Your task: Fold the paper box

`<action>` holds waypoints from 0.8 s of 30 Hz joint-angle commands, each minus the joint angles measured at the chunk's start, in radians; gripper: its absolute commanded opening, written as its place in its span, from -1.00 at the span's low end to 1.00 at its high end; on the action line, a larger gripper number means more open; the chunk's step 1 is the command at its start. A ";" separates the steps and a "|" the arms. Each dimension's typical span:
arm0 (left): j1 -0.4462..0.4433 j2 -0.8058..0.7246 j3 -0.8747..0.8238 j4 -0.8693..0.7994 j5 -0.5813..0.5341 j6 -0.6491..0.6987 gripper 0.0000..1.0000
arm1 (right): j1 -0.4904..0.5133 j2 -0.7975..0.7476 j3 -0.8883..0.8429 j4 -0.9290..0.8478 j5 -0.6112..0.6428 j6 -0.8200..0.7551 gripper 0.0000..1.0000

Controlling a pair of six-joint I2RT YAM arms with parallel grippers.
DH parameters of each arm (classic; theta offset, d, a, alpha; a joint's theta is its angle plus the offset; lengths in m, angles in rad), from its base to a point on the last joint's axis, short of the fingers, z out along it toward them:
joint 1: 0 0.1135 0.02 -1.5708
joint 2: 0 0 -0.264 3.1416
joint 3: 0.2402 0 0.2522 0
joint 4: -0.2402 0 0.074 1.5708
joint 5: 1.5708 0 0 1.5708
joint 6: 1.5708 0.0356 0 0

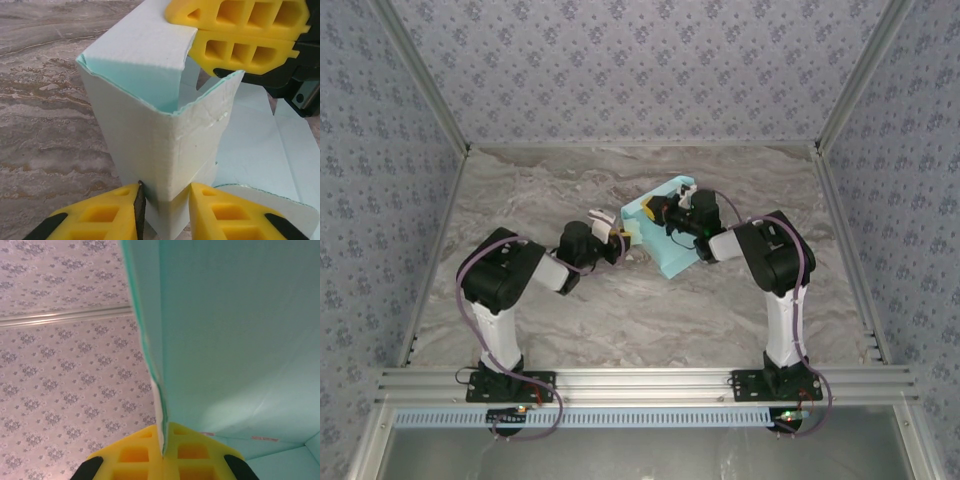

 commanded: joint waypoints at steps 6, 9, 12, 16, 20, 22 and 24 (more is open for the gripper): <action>-0.016 0.001 0.037 0.023 -0.117 -0.052 -0.31 | 0.053 -0.007 -0.049 -0.005 0.034 0.009 -1.00; -0.017 -0.002 0.042 0.005 -0.161 -0.058 -0.25 | 0.060 -0.009 -0.054 -0.001 0.039 0.008 -1.00; -0.017 -0.001 0.046 -0.001 -0.194 -0.076 -0.21 | 0.067 -0.009 -0.061 0.001 0.046 0.009 -1.00; -0.030 0.001 0.050 -0.007 -0.262 -0.094 -0.21 | 0.081 -0.012 -0.071 0.006 0.059 0.011 -1.00; -0.052 -0.001 0.040 0.005 -0.333 -0.091 -0.27 | 0.097 -0.011 -0.068 0.003 0.066 0.010 -1.00; -0.062 -0.007 0.029 0.014 -0.369 -0.090 -0.29 | 0.105 -0.010 -0.068 0.000 0.070 0.011 -1.00; -0.064 -0.015 0.010 0.029 -0.396 -0.088 -0.30 | 0.109 -0.010 -0.068 0.001 0.072 0.013 -1.00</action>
